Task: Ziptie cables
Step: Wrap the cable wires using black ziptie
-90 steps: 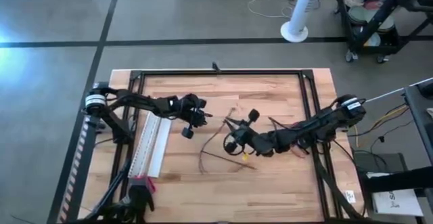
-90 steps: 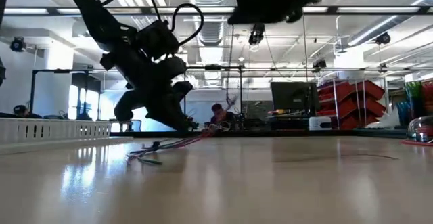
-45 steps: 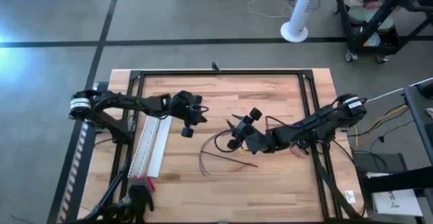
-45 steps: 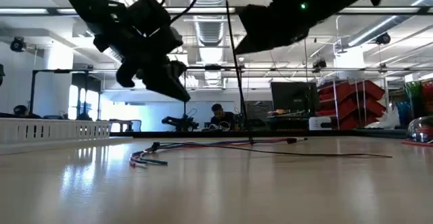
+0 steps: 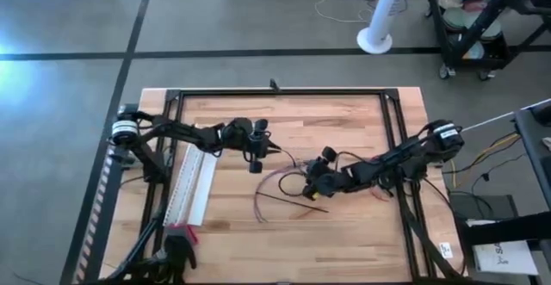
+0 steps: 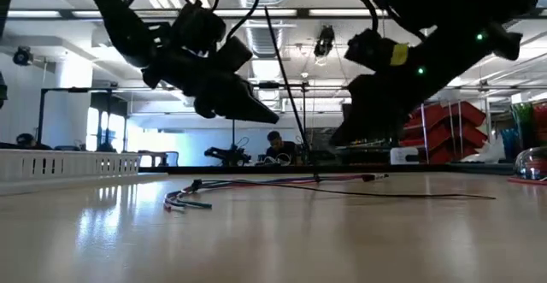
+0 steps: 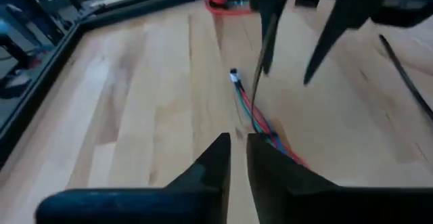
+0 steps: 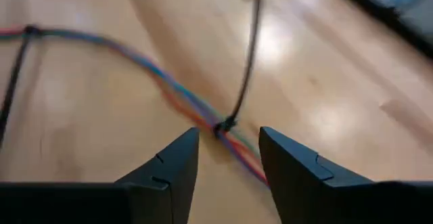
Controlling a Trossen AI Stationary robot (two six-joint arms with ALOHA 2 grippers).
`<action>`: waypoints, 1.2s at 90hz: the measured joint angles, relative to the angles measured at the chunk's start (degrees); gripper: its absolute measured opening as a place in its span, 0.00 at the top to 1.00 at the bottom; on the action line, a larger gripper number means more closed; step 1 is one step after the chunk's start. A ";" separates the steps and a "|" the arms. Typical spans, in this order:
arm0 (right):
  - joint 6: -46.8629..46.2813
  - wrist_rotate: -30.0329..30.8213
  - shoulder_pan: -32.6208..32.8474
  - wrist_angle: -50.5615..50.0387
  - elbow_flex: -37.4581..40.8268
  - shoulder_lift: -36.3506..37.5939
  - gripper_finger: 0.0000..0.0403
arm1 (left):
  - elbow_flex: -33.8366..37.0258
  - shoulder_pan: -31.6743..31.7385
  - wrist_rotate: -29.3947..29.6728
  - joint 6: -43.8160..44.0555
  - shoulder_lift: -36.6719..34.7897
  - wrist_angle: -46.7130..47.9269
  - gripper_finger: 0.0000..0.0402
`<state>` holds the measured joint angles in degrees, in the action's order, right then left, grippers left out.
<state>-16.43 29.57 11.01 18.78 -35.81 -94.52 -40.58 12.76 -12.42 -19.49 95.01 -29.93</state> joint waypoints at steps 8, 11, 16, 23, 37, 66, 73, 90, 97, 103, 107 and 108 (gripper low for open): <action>3.18 -9.47 -4.69 7.52 3.28 0.02 0.69 | 0.00 -0.80 -0.10 1.13 0.81 -0.25 0.84; 4.41 -11.38 -6.32 9.94 4.46 0.02 0.70 | 0.00 -1.09 0.00 1.92 1.10 -0.28 0.81; 6.32 -14.06 -8.94 13.28 5.88 0.02 0.70 | 0.00 -1.67 1.00 3.40 1.78 -0.59 0.77; 8.51 -19.71 -12.38 15.97 6.97 0.02 0.71 | 0.00 -2.36 2.51 5.11 3.27 -2.80 0.71; 10.15 -28.07 -17.15 17.93 6.91 -1.90 0.69 | -0.04 -2.57 3.51 12.17 9.61 -14.65 0.60; 11.05 -33.62 -19.43 19.66 3.30 -9.93 0.70 | -6.67 -2.21 5.90 11.16 16.89 -14.49 0.62; 10.12 -33.98 -19.54 20.09 3.14 -10.25 0.73 | -8.44 -2.19 5.92 10.88 16.90 -11.85 0.72; 9.82 -34.09 -19.59 20.16 3.17 -9.66 0.81 | -10.93 -2.15 5.98 8.50 16.82 -7.66 0.97; 9.82 -34.09 -19.68 20.09 3.15 -9.51 0.84 | -11.53 -2.17 5.98 7.57 16.75 -6.97 0.98; 9.88 -34.07 -19.68 20.07 2.94 -9.44 0.86 | -11.58 -2.21 5.96 6.69 16.62 -6.68 0.99; 9.91 -34.09 -19.68 19.97 2.83 -9.29 0.87 | -11.60 -2.21 5.97 6.17 16.54 -6.57 1.00; 9.91 -34.09 -19.69 19.88 2.82 -9.18 0.88 | -11.61 -2.21 5.97 6.01 16.53 -6.56 1.00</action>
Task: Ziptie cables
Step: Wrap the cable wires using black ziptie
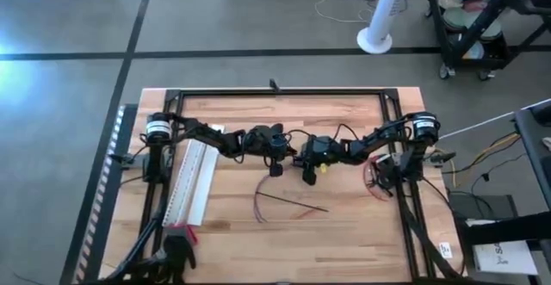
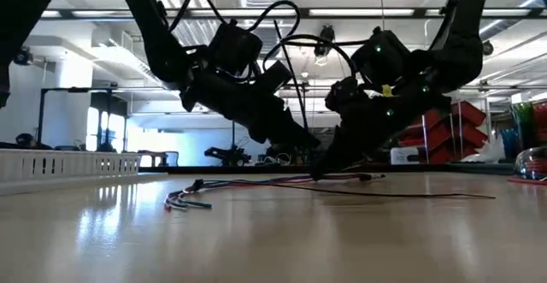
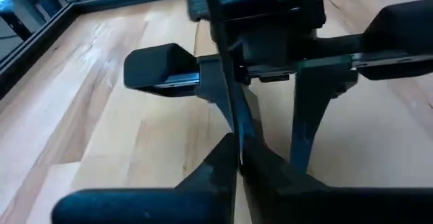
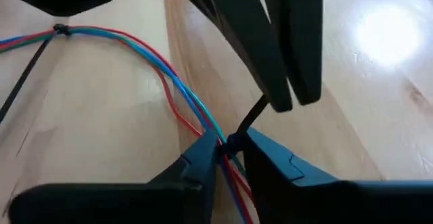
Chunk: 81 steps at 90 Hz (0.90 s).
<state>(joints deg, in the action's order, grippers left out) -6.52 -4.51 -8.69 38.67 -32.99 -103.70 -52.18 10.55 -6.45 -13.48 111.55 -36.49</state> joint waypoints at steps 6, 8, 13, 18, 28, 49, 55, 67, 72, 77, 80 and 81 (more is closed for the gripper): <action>0.02 0.00 0.02 0.01 -0.22 0.18 0.89 | 0.00 0.02 0.01 -0.47 -0.10 0.09 1.00; 0.00 -0.02 0.02 0.01 -0.26 0.21 0.90 | 0.00 0.02 0.01 -0.48 -0.17 0.28 1.00; 0.04 -0.02 0.00 -0.40 -0.26 0.50 0.91 | 0.04 0.02 0.01 -0.62 -0.37 0.76 1.00; 0.04 -0.04 -0.16 -0.37 -0.26 0.56 0.92 | 0.05 0.00 0.08 -1.13 -0.74 1.13 1.00; -0.36 0.07 -0.33 -0.29 -0.29 0.31 0.95 | 0.17 0.00 -0.02 -2.74 -2.07 2.10 1.00; -0.23 -0.04 -0.70 -1.07 -0.40 -1.00 0.99 | 0.24 0.01 0.13 -4.14 -5.74 3.10 1.00; 0.08 -0.02 -0.86 -1.76 -0.46 -1.12 0.99 | 0.25 0.07 0.21 -4.15 -6.86 3.68 1.00; 1.04 0.01 -0.85 -2.64 -0.45 -0.83 1.00 | 0.33 0.07 0.21 -4.23 -8.34 4.84 1.00; 1.46 0.13 -0.85 -2.78 -0.50 -0.78 1.00 | 0.35 0.06 0.19 -4.21 -8.67 5.92 1.00; 1.75 0.22 -0.85 -3.04 -0.50 -0.58 1.00 | 0.35 0.09 0.19 -4.17 -9.08 7.51 1.00; 1.90 0.23 -0.85 -3.07 -0.49 -0.55 1.00 | 0.35 0.15 0.20 -4.13 -9.33 8.20 1.00; 1.90 0.25 -0.85 -3.05 -0.48 -0.55 1.00 | 0.35 0.16 0.21 -4.11 -9.40 8.40 1.00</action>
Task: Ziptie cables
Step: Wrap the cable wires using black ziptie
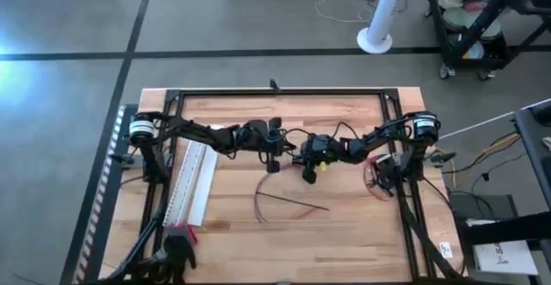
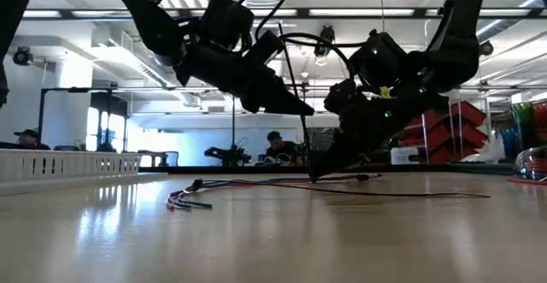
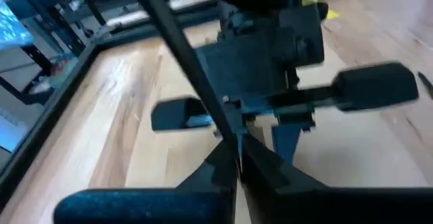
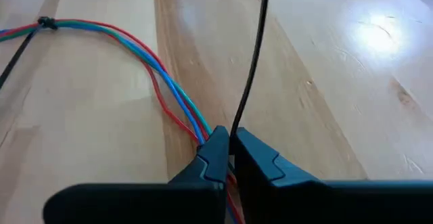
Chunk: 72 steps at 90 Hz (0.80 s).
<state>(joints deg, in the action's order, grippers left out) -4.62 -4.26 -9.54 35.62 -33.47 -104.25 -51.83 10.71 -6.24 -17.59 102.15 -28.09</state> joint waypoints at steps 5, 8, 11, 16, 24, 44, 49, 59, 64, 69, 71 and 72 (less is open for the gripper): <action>0.02 0.08 0.00 0.00 0.00 0.00 1.00 | 0.03 0.01 -0.02 0.06 -0.38 1.22 0.99; 0.04 0.16 0.00 0.03 0.00 0.00 1.00 | 0.07 0.01 -0.04 0.08 -0.55 1.65 0.98; 0.05 0.16 0.00 0.02 0.00 0.00 1.00 | 0.07 0.01 -0.08 0.21 -0.61 2.12 0.96; 0.14 0.18 0.00 0.05 0.00 0.00 1.00 | 0.09 0.01 -0.14 1.35 -0.49 2.52 0.92; 0.18 0.21 0.00 0.17 0.00 0.00 1.00 | 0.11 -0.01 -0.27 2.99 0.41 2.22 0.82; 0.39 0.21 0.00 0.26 0.00 0.00 1.00 | 0.13 0.01 -0.28 6.44 5.23 -1.21 0.60; 0.39 0.19 0.00 0.28 0.00 0.00 1.00 | 0.13 0.00 -0.28 6.77 6.28 -2.28 0.58; 0.33 0.21 0.02 0.27 0.00 0.00 1.00 | 0.11 0.00 -0.28 7.21 7.39 -3.63 0.60; 0.31 0.21 0.02 0.26 0.00 -0.02 1.00 | 0.11 -0.01 -0.28 7.53 7.67 -3.80 0.64; 0.22 0.21 0.02 0.28 0.00 -0.02 1.00 | 0.11 -0.01 -0.28 7.63 7.79 -3.78 0.69; 0.24 0.21 0.02 0.28 0.00 -0.02 1.00 | 0.11 -0.01 -0.28 7.63 7.80 -3.78 0.72; 0.24 0.21 0.02 0.28 0.00 -0.02 1.00 | 0.11 -0.01 -0.28 7.63 7.80 -3.82 0.74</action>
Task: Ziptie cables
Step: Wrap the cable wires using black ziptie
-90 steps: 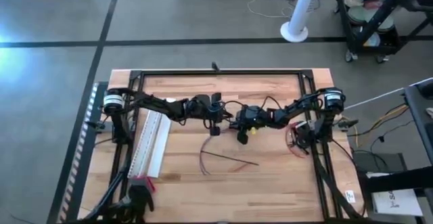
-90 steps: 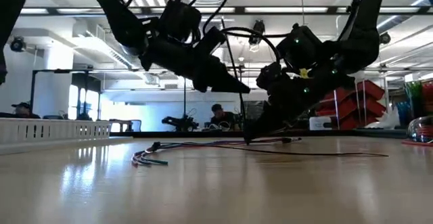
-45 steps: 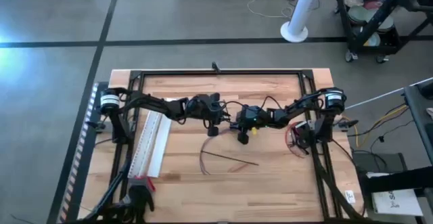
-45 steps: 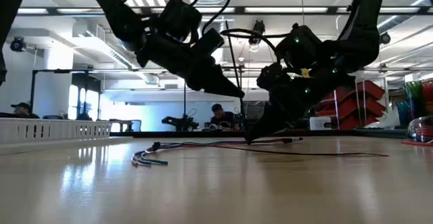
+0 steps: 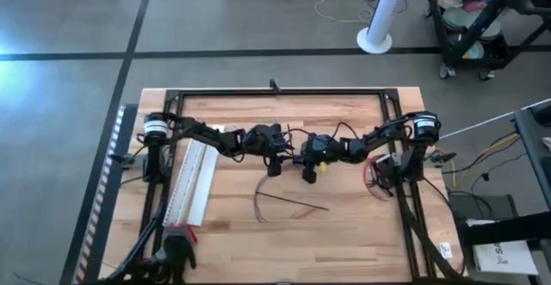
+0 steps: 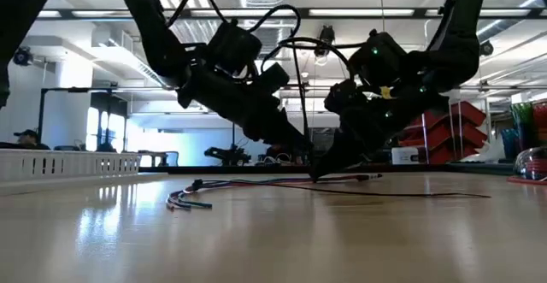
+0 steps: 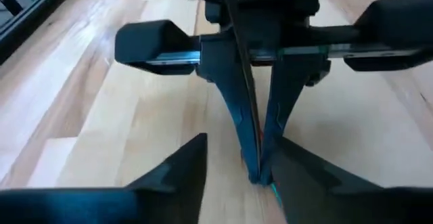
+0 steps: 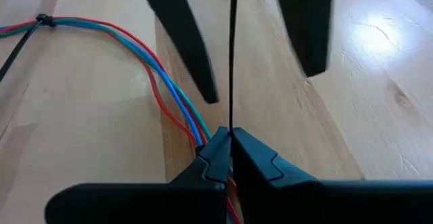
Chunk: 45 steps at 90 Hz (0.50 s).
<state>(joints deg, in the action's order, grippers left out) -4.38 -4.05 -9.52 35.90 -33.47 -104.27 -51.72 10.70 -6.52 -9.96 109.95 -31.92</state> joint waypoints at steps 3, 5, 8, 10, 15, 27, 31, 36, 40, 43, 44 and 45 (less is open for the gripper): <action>0.02 0.00 0.00 0.02 0.00 0.00 1.00 | 0.00 0.00 -0.02 0.00 0.00 -0.13 0.78; 0.00 -0.02 -0.02 0.02 0.00 0.00 1.00 | 0.00 0.00 -0.03 0.00 0.00 -0.28 0.81; 0.02 0.00 -0.02 0.04 0.00 0.00 1.00 | 0.00 0.00 -0.20 0.00 0.00 -0.51 0.86; 0.02 0.00 -0.01 0.05 0.00 0.00 1.00 | 0.00 0.00 -0.42 -0.02 0.00 -0.59 0.89; 0.02 -0.02 -0.02 0.25 0.02 0.00 1.00 | 0.00 -0.02 -0.53 -0.44 0.00 -0.88 0.96; -0.02 -0.02 0.00 0.33 0.04 0.00 1.00 | 0.00 -0.07 -1.98 -0.66 0.00 -1.70 0.98; -0.02 0.00 0.00 0.33 0.04 0.00 1.00 | 0.00 -0.19 -1.99 -0.99 0.00 -2.02 0.99; -0.05 -0.02 0.00 0.35 0.04 0.00 1.00 | 0.00 -0.37 -1.97 -1.16 0.00 -2.49 1.00; -0.34 -0.04 0.00 0.35 0.04 0.00 1.00 | 0.00 -0.52 -1.89 -1.23 -0.03 -2.94 1.00; -0.58 -0.18 0.00 0.35 0.04 0.00 1.00 | 0.00 -0.58 -1.60 -1.32 -0.12 -3.13 1.00; -0.67 -0.26 0.00 0.35 0.04 0.00 1.00 | 0.00 -0.59 -1.53 -1.35 -0.19 -3.15 1.00; -0.77 -0.34 0.00 0.35 0.04 0.00 1.00 | 0.00 -0.59 -1.49 -1.39 -0.30 -3.12 1.00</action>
<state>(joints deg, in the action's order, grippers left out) -5.15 -4.39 -9.52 36.25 -33.43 -104.27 -51.72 10.11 -8.02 -11.34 109.65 -35.03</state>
